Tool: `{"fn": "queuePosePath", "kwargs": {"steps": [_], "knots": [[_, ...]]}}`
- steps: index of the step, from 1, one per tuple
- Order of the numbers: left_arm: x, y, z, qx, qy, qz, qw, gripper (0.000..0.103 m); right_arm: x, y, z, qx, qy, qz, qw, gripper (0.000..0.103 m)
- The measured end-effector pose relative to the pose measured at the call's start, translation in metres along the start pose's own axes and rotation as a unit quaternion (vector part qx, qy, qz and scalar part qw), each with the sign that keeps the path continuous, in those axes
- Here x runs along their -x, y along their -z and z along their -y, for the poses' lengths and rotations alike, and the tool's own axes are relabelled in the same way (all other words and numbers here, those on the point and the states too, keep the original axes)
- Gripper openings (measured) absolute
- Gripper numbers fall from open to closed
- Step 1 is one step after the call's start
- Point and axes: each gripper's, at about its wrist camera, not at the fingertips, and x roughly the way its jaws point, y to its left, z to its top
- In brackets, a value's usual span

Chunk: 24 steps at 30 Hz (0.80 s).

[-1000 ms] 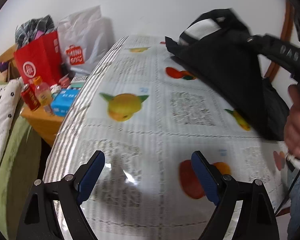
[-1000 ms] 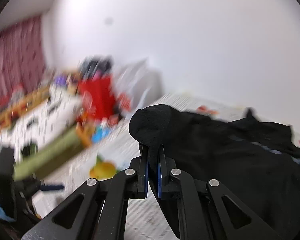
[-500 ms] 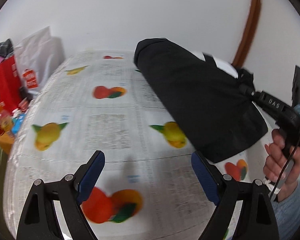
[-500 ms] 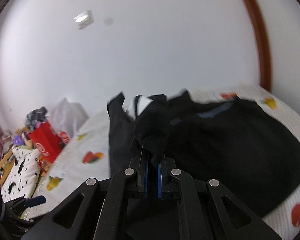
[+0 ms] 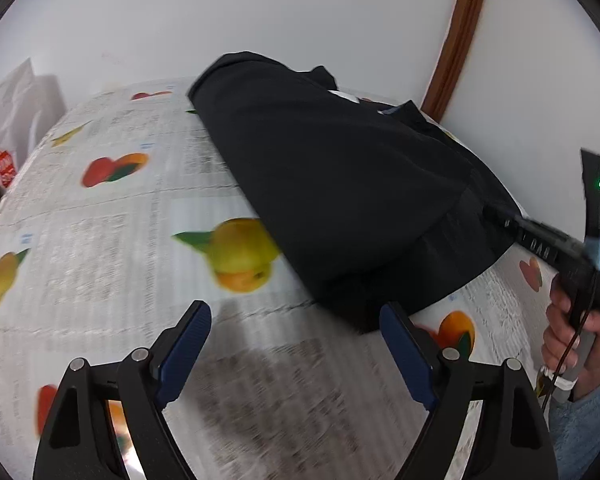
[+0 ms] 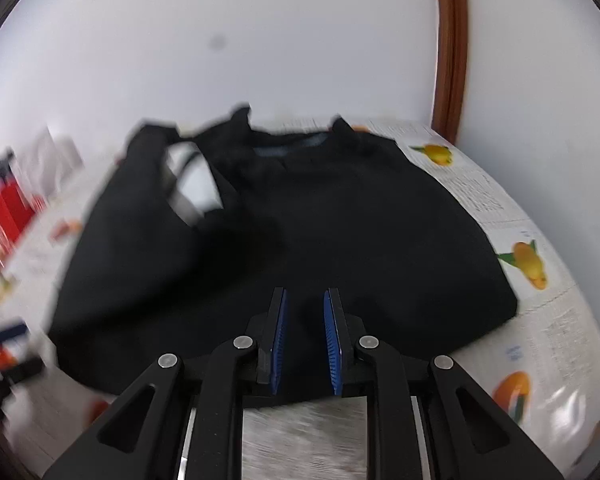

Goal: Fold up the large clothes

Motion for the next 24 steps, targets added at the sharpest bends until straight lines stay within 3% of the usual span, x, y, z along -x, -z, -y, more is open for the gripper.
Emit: {"fn": "queuePosePath", "kwargs": {"steps": [2, 7, 9, 11, 14, 24], "knots": [[-0.009, -0.003, 0.008, -0.004, -0.001, 0.000, 1.0000, 0.081, -0.009, 0.005, 0.005, 0.012, 0.004, -0.016, 1.000, 0.020], [-0.024, -0.007, 0.013, 0.016, 0.000, 0.003, 0.9999, 0.063, -0.023, 0.008, 0.013, 0.007, -0.013, -0.041, 0.999, 0.023], [-0.026, -0.009, 0.013, 0.026, 0.013, 0.003, 0.9996, 0.044, -0.028, 0.005, 0.011, 0.011, -0.013, -0.045, 0.999, 0.023], [-0.025, -0.010, 0.009, 0.039, 0.003, 0.009, 0.9992, 0.030, -0.031, 0.003, 0.006, 0.021, -0.010, -0.046, 0.999, 0.023], [-0.024, -0.011, -0.002, 0.062, 0.009, 0.013, 0.9980, 0.018, -0.031, 0.001, -0.003, 0.032, -0.010, -0.051, 0.998, 0.024], [0.005, 0.001, -0.055, 0.104, -0.002, 0.021, 0.9944, 0.012, -0.033, -0.005, -0.060, 0.054, -0.071, -0.061, 0.994, 0.026]]}}
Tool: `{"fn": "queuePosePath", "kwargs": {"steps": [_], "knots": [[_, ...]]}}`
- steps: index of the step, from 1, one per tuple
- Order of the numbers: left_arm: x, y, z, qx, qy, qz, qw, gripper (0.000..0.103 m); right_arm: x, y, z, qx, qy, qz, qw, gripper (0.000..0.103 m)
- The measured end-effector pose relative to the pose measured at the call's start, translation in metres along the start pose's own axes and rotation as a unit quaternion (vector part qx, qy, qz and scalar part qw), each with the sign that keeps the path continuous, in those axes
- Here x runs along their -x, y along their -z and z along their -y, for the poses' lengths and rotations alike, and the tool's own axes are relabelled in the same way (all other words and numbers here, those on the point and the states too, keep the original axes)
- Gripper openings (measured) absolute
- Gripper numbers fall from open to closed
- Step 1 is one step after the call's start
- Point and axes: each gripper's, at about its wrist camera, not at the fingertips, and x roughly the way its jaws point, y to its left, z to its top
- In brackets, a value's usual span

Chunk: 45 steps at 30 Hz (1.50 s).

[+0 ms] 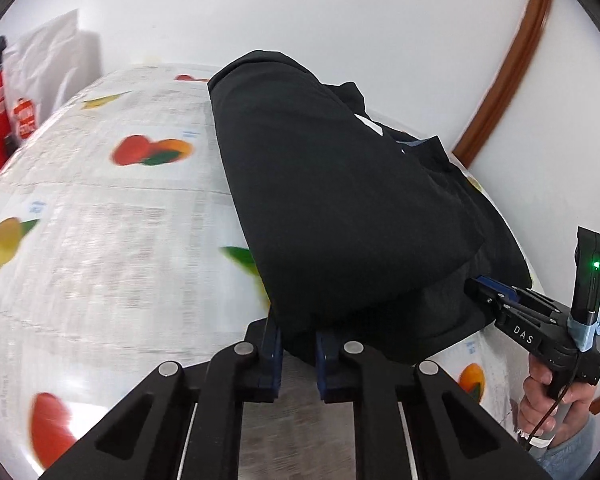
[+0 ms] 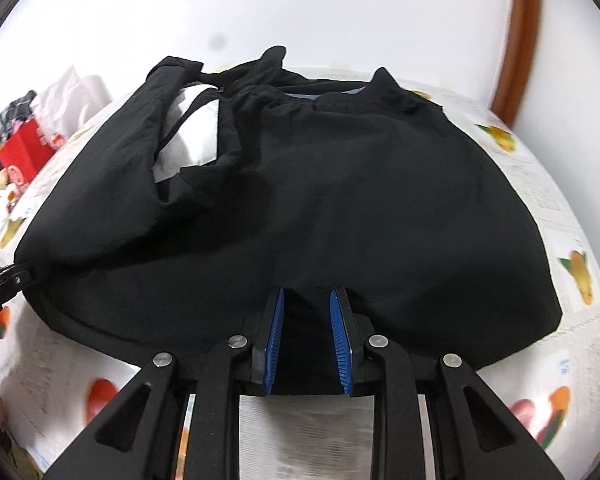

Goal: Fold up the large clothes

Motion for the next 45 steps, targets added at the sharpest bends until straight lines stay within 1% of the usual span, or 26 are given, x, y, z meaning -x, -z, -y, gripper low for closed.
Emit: {"fn": "queuePosePath", "kwargs": {"steps": [2, 4, 6, 7, 8, 9, 10, 11, 12, 13, 15, 16, 18, 21, 22, 24, 26, 28, 29, 30, 31, 32, 33, 36, 41, 45], "knots": [[0.006, 0.001, -0.013, 0.006, -0.005, -0.002, 1.0000, 0.012, -0.002, -0.004, -0.013, 0.007, -0.017, -0.002, 1.000, 0.028], [0.010, 0.002, -0.026, 0.012, -0.006, -0.012, 0.9998, 0.013, -0.001, -0.009, -0.021, -0.004, -0.043, -0.001, 0.999, 0.031], [0.013, 0.003, -0.036, 0.015, -0.002, -0.022, 0.9996, 0.015, 0.004, -0.012, -0.022, -0.021, -0.063, 0.008, 0.998, 0.031], [0.015, 0.004, -0.039, 0.015, -0.001, -0.024, 0.9996, 0.017, 0.012, -0.015, -0.023, -0.028, -0.078, 0.021, 0.996, 0.032], [0.017, 0.005, -0.041, 0.011, 0.001, -0.026, 0.9996, 0.019, 0.017, -0.017, -0.025, -0.027, -0.087, 0.030, 0.995, 0.039], [0.019, 0.007, -0.042, 0.009, 0.005, -0.025, 0.9996, 0.020, 0.023, -0.019, -0.028, -0.021, -0.098, 0.040, 0.994, 0.053], [0.021, 0.008, -0.045, 0.006, 0.010, -0.024, 0.9996, 0.022, 0.030, -0.023, -0.033, -0.010, -0.109, 0.051, 0.993, 0.061], [0.023, 0.010, -0.045, 0.004, 0.010, -0.020, 0.9997, 0.027, 0.033, -0.027, -0.038, 0.000, -0.118, 0.058, 0.991, 0.072], [0.026, 0.012, -0.047, 0.002, 0.009, -0.017, 0.9998, 0.035, 0.037, -0.031, -0.044, 0.012, -0.130, 0.065, 0.989, 0.075], [0.029, 0.012, -0.048, -0.001, 0.008, -0.013, 0.9999, 0.040, 0.037, -0.034, -0.046, 0.020, -0.136, 0.067, 0.988, 0.075], [0.033, 0.015, -0.049, -0.004, 0.017, -0.009, 0.9998, 0.056, 0.032, -0.041, -0.055, 0.028, -0.142, 0.061, 0.988, 0.077], [0.035, 0.017, -0.049, -0.005, 0.023, -0.009, 0.9997, 0.059, 0.028, -0.042, -0.057, 0.028, -0.143, 0.057, 0.988, 0.077], [0.038, 0.020, -0.046, -0.013, 0.032, -0.008, 0.9994, 0.070, 0.014, -0.050, -0.063, 0.026, -0.144, 0.042, 0.988, 0.077], [0.029, 0.017, -0.032, -0.033, 0.030, -0.004, 0.9990, 0.075, -0.003, -0.053, -0.067, 0.021, -0.155, 0.033, 0.987, 0.077], [0.026, 0.016, -0.028, -0.039, 0.029, -0.007, 0.9988, 0.076, -0.007, -0.055, -0.068, 0.019, -0.164, 0.032, 0.986, 0.077], [0.018, 0.013, -0.018, -0.051, 0.019, -0.016, 0.9984, 0.081, -0.016, -0.057, -0.069, 0.016, -0.180, 0.028, 0.983, 0.077], [0.012, 0.011, -0.009, -0.066, 0.012, -0.022, 0.9975, 0.082, -0.024, -0.061, -0.072, 0.010, -0.192, 0.020, 0.981, 0.077], [0.007, 0.011, -0.003, -0.079, -0.008, -0.023, 0.9966, 0.085, -0.031, -0.065, -0.075, 0.009, -0.202, 0.015, 0.979, 0.073], [0.004, 0.011, 0.001, -0.091, -0.016, -0.022, 0.9955, 0.088, -0.035, -0.066, -0.076, 0.009, -0.207, 0.012, 0.978, 0.064], [0.002, 0.012, 0.003, -0.099, -0.024, -0.022, 0.9945, 0.089, -0.037, -0.067, -0.077, 0.008, -0.209, 0.008, 0.978, 0.053], [0.001, 0.013, 0.006, -0.107, -0.031, -0.022, 0.9935, 0.089, -0.040, -0.068, -0.077, 0.007, -0.212, 0.005, 0.977, 0.047], [-0.001, 0.014, 0.009, -0.116, -0.039, -0.025, 0.9921, 0.090, -0.040, -0.069, -0.077, 0.007, -0.215, 0.006, 0.977, 0.029], [-0.002, 0.014, 0.012, -0.125, -0.049, -0.028, 0.9905, 0.090, -0.040, -0.069, -0.077, 0.009, -0.219, 0.006, 0.976, 0.014], [-0.007, 0.016, 0.020, -0.144, -0.076, -0.035, 0.9860, 0.093, -0.026, -0.071, -0.074, 0.013, -0.238, 0.037, 0.971, 0.008], [-0.006, 0.014, 0.019, -0.143, -0.080, -0.039, 0.9857, 0.093, 0.033, -0.072, -0.047, -0.004, -0.255, 0.138, 0.957, 0.007], [-0.010, 0.008, 0.020, -0.141, -0.084, -0.044, 0.9855, 0.094, 0.073, -0.061, -0.015, -0.017, -0.227, 0.208, 0.951, 0.006]]}}
